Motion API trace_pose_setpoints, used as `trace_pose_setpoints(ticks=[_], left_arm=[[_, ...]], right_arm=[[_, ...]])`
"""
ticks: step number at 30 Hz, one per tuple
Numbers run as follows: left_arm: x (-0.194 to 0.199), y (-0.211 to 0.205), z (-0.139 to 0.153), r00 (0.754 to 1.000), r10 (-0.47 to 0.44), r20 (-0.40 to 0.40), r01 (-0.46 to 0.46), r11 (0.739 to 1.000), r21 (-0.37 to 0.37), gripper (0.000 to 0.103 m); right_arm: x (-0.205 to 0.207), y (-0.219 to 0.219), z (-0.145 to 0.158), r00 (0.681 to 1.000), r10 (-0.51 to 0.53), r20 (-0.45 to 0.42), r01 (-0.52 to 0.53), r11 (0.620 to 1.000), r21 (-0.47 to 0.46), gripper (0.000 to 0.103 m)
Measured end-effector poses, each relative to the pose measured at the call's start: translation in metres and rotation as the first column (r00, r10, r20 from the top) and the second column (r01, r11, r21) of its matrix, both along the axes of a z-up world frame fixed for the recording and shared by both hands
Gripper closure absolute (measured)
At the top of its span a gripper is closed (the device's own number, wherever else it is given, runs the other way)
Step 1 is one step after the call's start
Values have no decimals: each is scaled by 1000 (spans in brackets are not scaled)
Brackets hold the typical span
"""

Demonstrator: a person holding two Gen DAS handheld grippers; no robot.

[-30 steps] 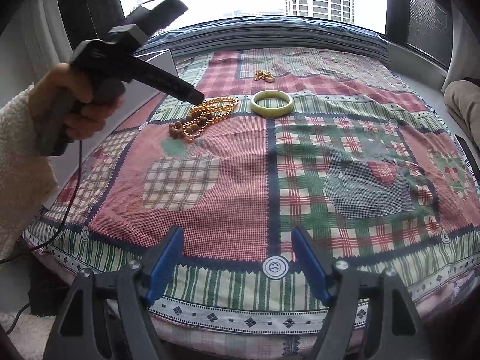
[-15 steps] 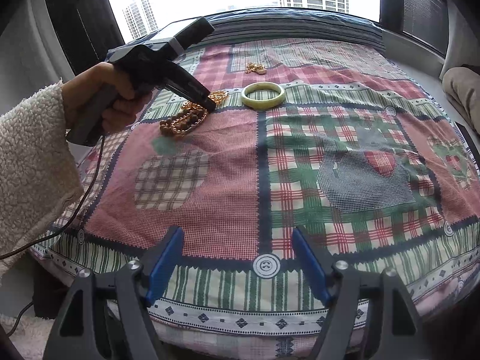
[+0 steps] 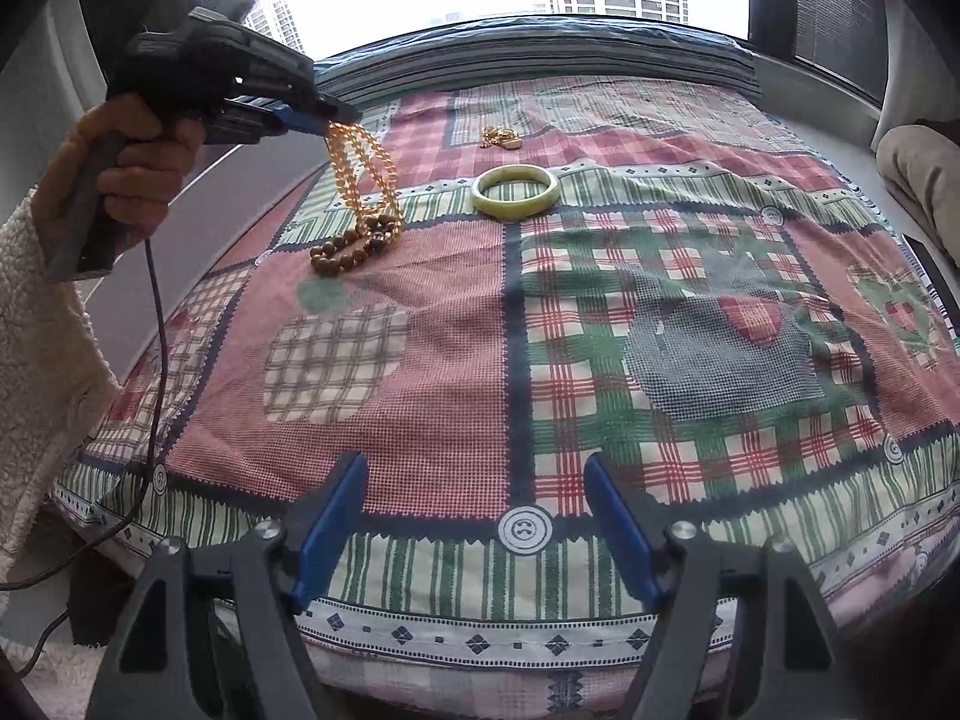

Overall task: Organize jewelry
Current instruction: 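Lift the amber bead strand with the left tool, then grasp the gold earrings with the right tool while the left tool holds the amber strand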

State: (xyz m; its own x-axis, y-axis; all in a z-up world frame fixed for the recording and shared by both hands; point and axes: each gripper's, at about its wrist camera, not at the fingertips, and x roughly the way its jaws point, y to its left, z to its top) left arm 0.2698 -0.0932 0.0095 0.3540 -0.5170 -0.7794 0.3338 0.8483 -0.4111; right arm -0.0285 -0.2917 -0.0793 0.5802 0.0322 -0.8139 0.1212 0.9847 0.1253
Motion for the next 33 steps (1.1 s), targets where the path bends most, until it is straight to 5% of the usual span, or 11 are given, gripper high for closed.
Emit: trace_pose_setpoints(ticks=[7, 14, 19, 26, 31, 33], left_arm=[[-37, 24, 32, 999, 41, 31, -42, 998, 54, 89], [-69, 54, 13, 996, 87, -2, -86, 982, 165, 89], [-92, 79, 4, 991, 132, -2, -129, 975, 179, 89], [-109, 104, -4, 986, 168, -12, -164, 973, 161, 89], [-115, 111, -7, 984, 180, -18, -175, 973, 153, 89], [-116, 114, -6, 981, 193, -16, -189, 971, 144, 89]], right_arm=[[-2, 4, 6, 1000, 3, 10, -3, 1000, -6, 27], [7, 7, 12, 998, 59, -7, -59, 998, 27, 27], [36, -4, 28, 984, 172, -54, -166, 981, 98, 27], [139, -69, 55, 990, 125, -68, -109, 975, 194, 27], [255, -101, 34, 989, 77, -126, -51, 979, 195, 28], [295, -107, 19, 988, 52, -142, -19, 973, 228, 38]])
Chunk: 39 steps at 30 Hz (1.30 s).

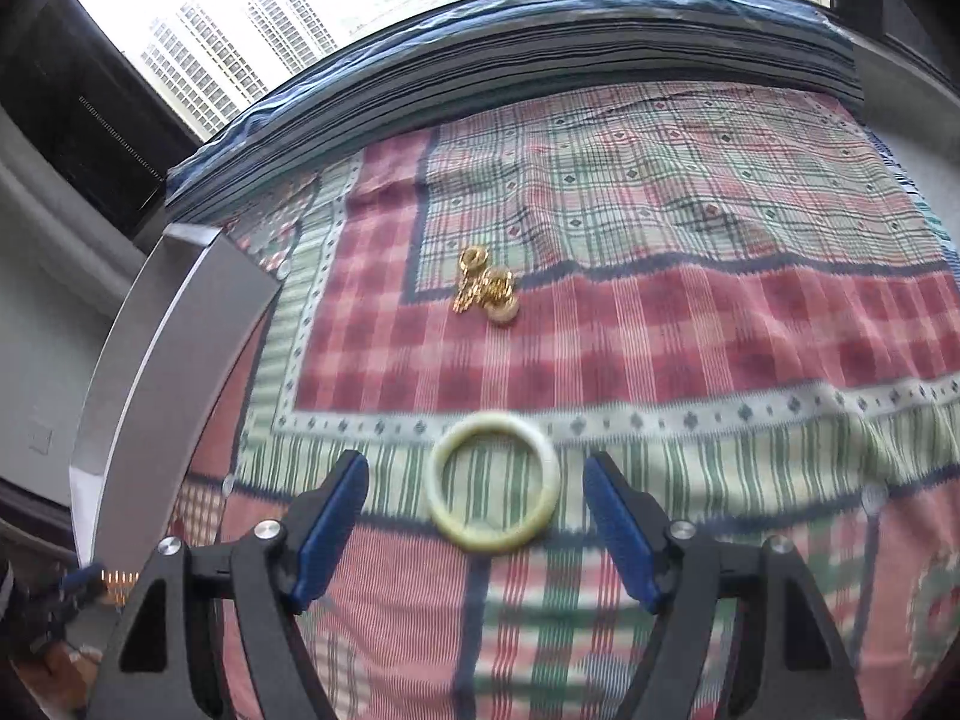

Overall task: Organize jewelry
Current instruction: 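Grasp the gold earrings with the right tool while the left tool holds the amber strand, then carry the amber strand and gold earrings into the white box while opening both tools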

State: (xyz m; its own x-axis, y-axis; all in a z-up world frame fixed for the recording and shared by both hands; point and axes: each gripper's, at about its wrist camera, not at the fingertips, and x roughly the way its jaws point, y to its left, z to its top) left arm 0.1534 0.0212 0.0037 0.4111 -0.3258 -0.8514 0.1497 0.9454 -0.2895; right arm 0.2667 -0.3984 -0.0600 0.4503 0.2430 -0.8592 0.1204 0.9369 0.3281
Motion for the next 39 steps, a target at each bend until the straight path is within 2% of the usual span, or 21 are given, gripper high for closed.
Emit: trace_pose_setpoints(ticks=[1, 2, 3, 4, 5, 8, 11, 12, 13, 15, 18, 21, 23, 25, 30, 32, 33, 34, 35, 36, 39], left_arm=[[-1, 2, 0, 1000, 7, 2, -7, 1000, 0, 89], [-1, 4, 0, 1000, 12, 3, -12, 1000, 1, 89], [-2, 7, 0, 1000, 18, 3, -18, 1000, 2, 89], [-2, 9, 0, 1000, 22, 5, -22, 1000, 1, 99], [-2, 11, 0, 1000, 20, 5, -20, 1000, 0, 103], [-2, 16, 2, 1000, 29, 12, -29, 1000, -2, 102], [0, 20, 2, 999, 30, 11, -30, 1000, -7, 103], [1, 22, 0, 1000, 29, 10, -29, 1000, -5, 103], [2, 23, -1, 1000, 30, 10, -30, 1000, -2, 103], [2, 25, -4, 1000, 21, 10, -21, 1000, 8, 102], [-2, 26, -12, 1000, 0, 13, -1, 999, 50, 99], [-9, 19, -31, 998, -51, -24, 53, 995, 88, 76], [-12, 11, -48, 995, -83, -50, 88, 989, 120, 51], [-10, 3, -66, 993, -96, -66, 105, 983, 153, 39], [11, -9, -105, 997, -31, -71, 49, 961, 272, 39], [17, -14, -115, 998, -18, -64, 37, 948, 317, 41], [18, -15, -117, 998, -18, -54, 34, 948, 316, 42], [18, -15, -116, 999, -16, -41, 27, 955, 297, 57], [19, -14, -114, 999, -10, -37, 21, 957, 289, 84], [20, -14, -113, 999, -6, -42, 18, 958, 286, 90], [18, -6, -104, 998, 14, -63, -1, 981, 194, 91]], right_arm=[[18, 0, -8, 1000, -1, -14, 1, 1000, 15, 47], [35, -1, -16, 1000, -11, -23, 11, 1000, 22, 51], [50, 0, -24, 999, -23, -30, 24, 999, 21, 53], [62, 3, -31, 999, -31, -39, 32, 999, 12, 53], [72, 6, -38, 998, -42, -41, 42, 999, -7, 53], [94, 18, -53, 998, -43, -41, 40, 997, -63, 53], [107, 30, -62, 999, -30, -39, 25, 991, -134, 53], [109, 35, -63, 999, -19, -41, 11, 985, -173, 63], [110, 39, -63, 999, -10, -44, 0, 975, -221, 78], [110, 43, -63, 999, 10, -42, -21, 967, -252, 79], [98, 47, -53, 1000, 27, -3, -27, 972, -232, 79], [78, 51, -31, 997, 53, 51, -42, 981, -191, 79], [64, 56, -16, 993, 75, 88, -59, 983, -174, 79], [49, 62, 3, 987, 100, 127, -80, 985, -156, 79], [5, 75, 52, 960, 173, 222, -155, 983, -98, 79], [-14, 81, 69, 945, 204, 254, -190, 979, -80, 79], [-25, 85, 78, 937, 221, 270, -208, 975, -76, 79], [-35, 88, 85, 929, 238, 283, -226, 971, -75, 79], [-45, 92, 91, 922, 253, 294, -243, 967, -73, 79], [-55, 95, 96, 914, 268, 305, -259, 963, -71, 79], [-79, 105, 105, 901, 295, 318, -295, 954, -52, 79]])
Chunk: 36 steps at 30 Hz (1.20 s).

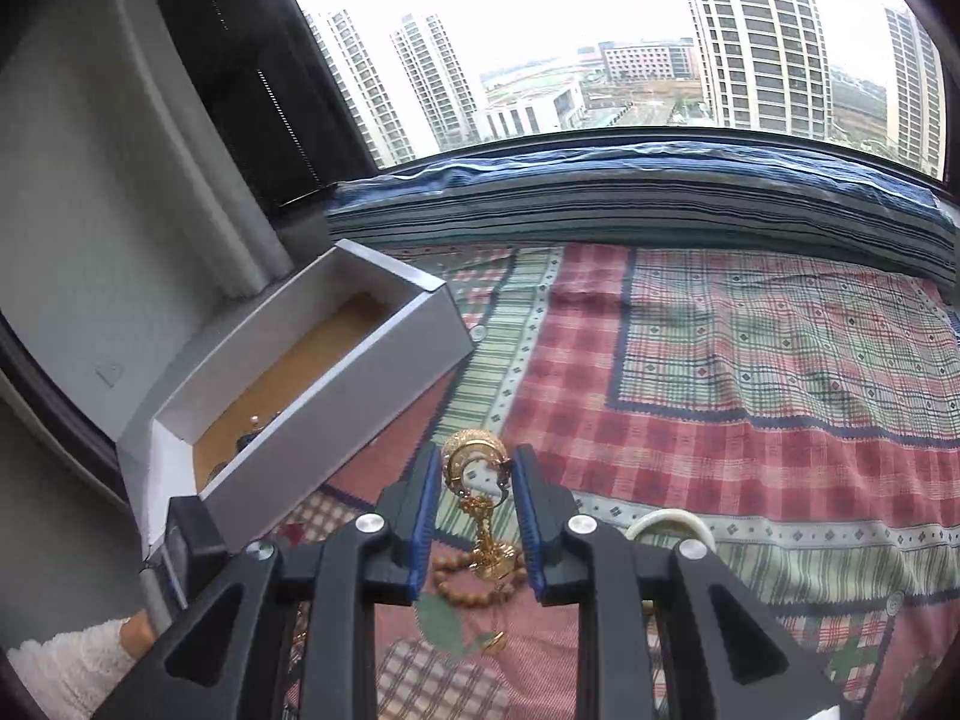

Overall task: Organize jewelry
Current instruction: 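Carry the amber strand and gold earrings into the white box while opening both tools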

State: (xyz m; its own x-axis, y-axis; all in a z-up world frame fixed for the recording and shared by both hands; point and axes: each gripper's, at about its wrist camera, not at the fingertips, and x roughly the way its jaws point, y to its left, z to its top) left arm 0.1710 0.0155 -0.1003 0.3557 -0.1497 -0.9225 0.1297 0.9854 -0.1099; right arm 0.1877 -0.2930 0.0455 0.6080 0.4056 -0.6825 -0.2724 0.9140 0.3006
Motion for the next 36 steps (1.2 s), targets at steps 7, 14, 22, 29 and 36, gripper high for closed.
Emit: trace_pose_setpoints(ticks=[7, 14, 22, 29, 36], left_arm=[[-37, 23, 81, 995, 34, 92, -17, 984, -178, 91], [-53, 56, 183, 978, 89, 190, -31, 957, -289, 91], [-48, 118, 267, 950, 153, 271, -75, 958, -278, 91], [-11, 191, 269, 913, 279, 297, -218, 951, -221, 91], [33, 255, 225, 887, 367, 281, -337, 930, -150, 91]], right_arm=[[-36, 27, 22, 997, 79, 13, -79, 997, 9, 79], [-39, 62, 55, 989, 135, 61, -134, 991, -16, 79], [-14, 122, 84, 974, 206, 95, -207, 978, -6, 79], [24, 194, 84, 955, 286, 76, -287, 958, 0, 79], [78, 261, 74, 947, 314, 69, -312, 949, -44, 79]])
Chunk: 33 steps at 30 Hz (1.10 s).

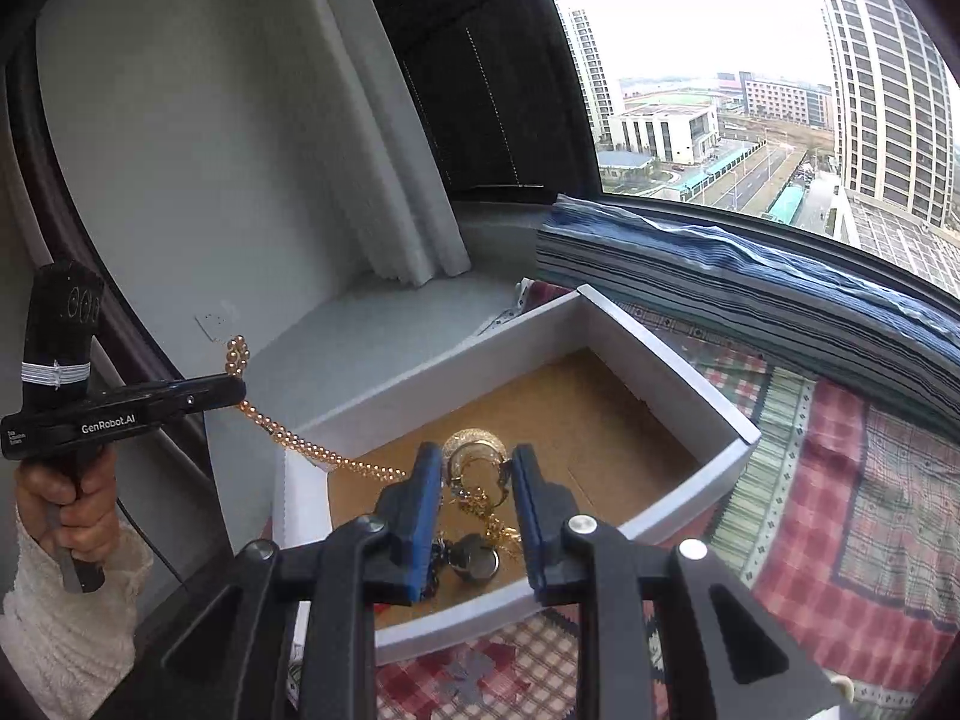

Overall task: Organize jewelry
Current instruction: 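Carry the amber strand and gold earrings into the white box while opening both tools, then withdraw both tools from the box back over the quilt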

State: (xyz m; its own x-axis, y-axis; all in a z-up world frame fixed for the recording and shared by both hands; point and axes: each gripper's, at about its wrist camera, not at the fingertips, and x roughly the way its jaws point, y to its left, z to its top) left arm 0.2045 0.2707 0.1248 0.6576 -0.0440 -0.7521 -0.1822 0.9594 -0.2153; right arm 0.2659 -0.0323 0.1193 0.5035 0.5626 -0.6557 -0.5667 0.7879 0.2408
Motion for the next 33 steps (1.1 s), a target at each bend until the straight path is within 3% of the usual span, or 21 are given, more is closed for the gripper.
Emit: trace_pose_setpoints(ticks=[7, 11, 12, 13, 14, 16, 20, 23, 28, 33], left_arm=[[27, 42, -103, 981, 95, -167, -90, 995, 38, 91], [23, 54, -142, 964, 133, -230, -127, 991, 40, 89], [21, 56, -147, 961, 144, -238, -140, 990, 37, 86], [16, 58, -149, 959, 151, -241, -148, 989, 31, 78], [11, 58, -149, 958, 157, -238, -154, 988, 30, 65], [1, 55, -143, 963, 166, -212, -159, 986, 51, 54], [-27, 35, -120, 978, 142, -152, -133, 989, 69, 41], [-48, 8, -98, 990, 109, -93, -102, 991, 85, 30], [-84, -62, -74, 999, 51, -4, -50, 986, 162, 18], [-111, -131, -71, 998, 8, 59, -21, 973, 228, 16]], right_arm=[[45, 54, -59, 999, 2, -46, -6, 997, -74, 78], [62, 70, -109, 992, -6, -126, -11, 991, -132, 77], [65, 71, -118, 990, -18, -138, -3, 989, -148, 72], [67, 70, -124, 990, -32, -140, 9, 987, -160, 59], [66, 67, -126, 990, -43, -134, 21, 987, -162, 55], [60, 58, -123, 990, -53, -129, 34, 989, -143, 53], [33, 34, -99, 994, -68, -87, 58, 992, -114, 51], [6, 13, -78, 996, -78, -34, 74, 991, -112, 42], [-54, -30, -54, 994, -93, 64, 102, 982, -158, 36], [-114, -70, -63, 986, -136, 96, 157, 954, -256, 35]])
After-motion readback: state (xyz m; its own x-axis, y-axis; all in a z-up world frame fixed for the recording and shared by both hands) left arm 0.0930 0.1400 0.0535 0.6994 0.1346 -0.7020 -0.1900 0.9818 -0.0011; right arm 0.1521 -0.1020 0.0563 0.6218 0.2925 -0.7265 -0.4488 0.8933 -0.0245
